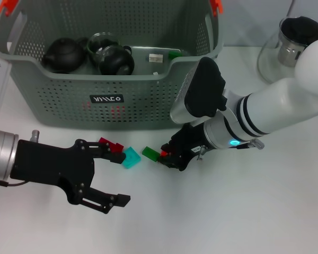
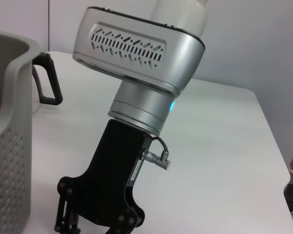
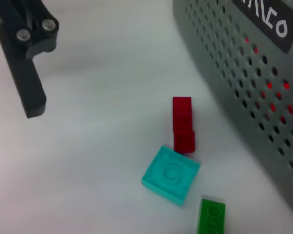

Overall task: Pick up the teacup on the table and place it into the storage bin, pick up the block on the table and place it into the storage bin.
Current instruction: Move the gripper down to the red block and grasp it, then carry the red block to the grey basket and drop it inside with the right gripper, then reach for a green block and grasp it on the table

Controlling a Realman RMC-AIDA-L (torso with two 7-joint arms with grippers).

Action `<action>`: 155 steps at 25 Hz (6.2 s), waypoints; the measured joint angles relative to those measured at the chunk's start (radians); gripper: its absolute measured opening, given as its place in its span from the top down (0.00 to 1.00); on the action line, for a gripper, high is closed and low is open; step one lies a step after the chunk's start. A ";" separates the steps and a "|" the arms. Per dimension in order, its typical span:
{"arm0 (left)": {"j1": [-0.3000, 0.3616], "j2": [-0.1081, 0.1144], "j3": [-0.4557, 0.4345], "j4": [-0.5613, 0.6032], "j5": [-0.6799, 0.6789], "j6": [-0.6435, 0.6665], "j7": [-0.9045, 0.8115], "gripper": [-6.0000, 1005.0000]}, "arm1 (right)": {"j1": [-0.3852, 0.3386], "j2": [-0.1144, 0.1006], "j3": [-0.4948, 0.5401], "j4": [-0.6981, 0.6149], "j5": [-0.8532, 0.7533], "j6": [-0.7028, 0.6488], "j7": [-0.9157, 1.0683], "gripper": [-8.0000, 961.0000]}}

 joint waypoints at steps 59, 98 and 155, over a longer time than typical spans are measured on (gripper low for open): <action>0.031 0.010 -0.090 -0.005 0.042 -0.045 0.044 0.07 | 0.118 -0.025 0.490 -0.525 -0.356 -0.216 0.203 0.51; 0.020 0.012 -0.081 -0.019 0.048 -0.063 0.062 0.09 | 0.042 -0.007 0.197 -0.140 -0.214 -0.282 0.157 0.05; 0.003 0.015 -0.080 -0.076 0.047 -0.092 0.094 0.10 | 0.028 0.005 -0.160 -0.038 0.014 0.091 0.178 0.60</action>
